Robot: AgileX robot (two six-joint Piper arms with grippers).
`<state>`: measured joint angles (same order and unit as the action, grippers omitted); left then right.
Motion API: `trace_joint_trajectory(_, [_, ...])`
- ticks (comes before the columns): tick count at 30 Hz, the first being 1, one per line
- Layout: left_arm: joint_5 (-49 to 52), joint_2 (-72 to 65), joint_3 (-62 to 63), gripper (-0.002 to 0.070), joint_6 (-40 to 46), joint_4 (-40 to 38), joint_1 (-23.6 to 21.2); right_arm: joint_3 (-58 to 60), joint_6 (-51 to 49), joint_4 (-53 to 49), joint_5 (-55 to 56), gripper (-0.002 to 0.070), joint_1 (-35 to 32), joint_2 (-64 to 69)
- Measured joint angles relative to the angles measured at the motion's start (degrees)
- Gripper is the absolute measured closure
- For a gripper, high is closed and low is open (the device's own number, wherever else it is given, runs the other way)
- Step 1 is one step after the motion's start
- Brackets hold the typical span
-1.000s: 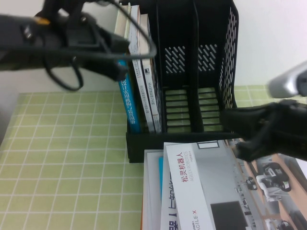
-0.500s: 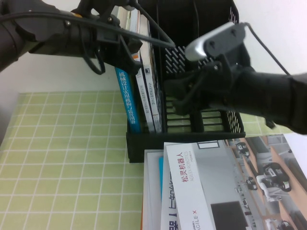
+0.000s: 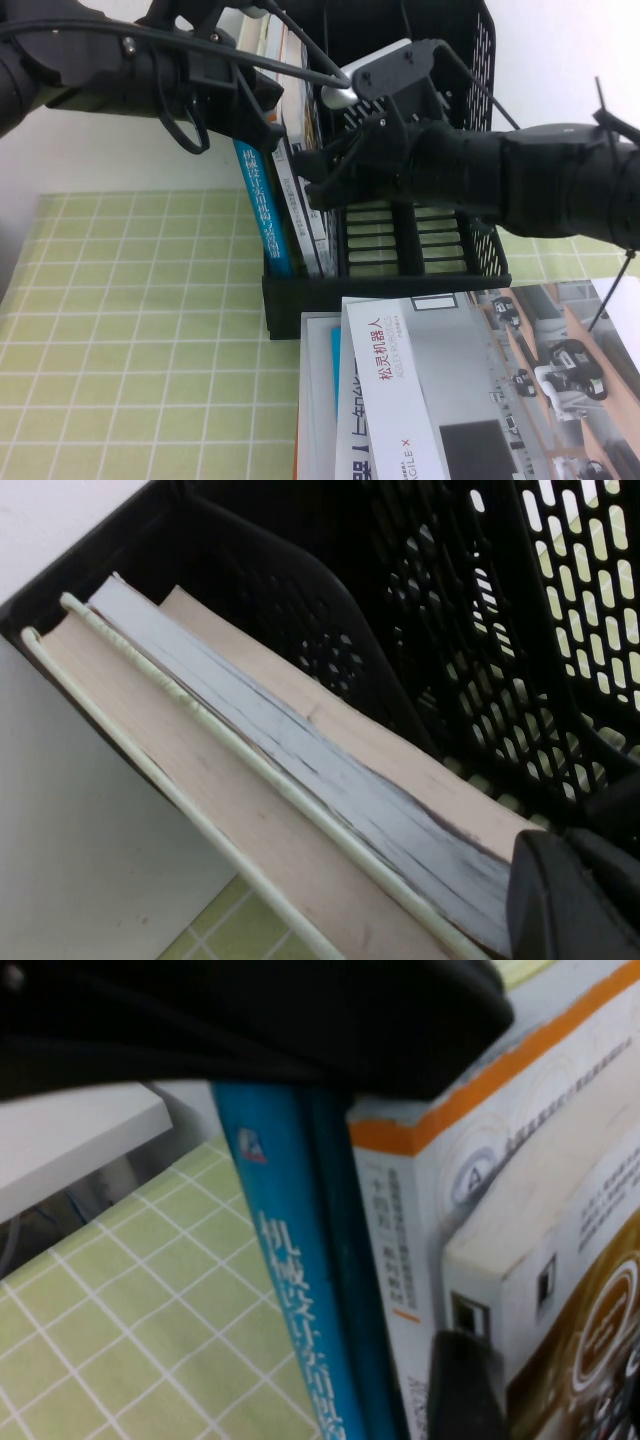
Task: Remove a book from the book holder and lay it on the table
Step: Hold the bookshelf, then pick up the right side book from the book shelf
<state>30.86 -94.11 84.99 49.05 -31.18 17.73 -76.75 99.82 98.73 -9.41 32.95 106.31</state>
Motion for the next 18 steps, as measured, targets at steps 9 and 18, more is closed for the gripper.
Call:
trace_joint_trajectory(9, [0.00, -0.04, 0.00, 0.0678, -0.08, 0.00, -0.03, -1.07, 0.12, 0.00, 0.11, 0.0332, 0.22, 1.65])
trace_joint_trajectory(18, [-0.11, -0.53, 0.39, 0.0678, -1.23, -0.34, -0.03, -1.49, 0.03, 0.28, 7.94, 0.0331, 0.64, 1.65])
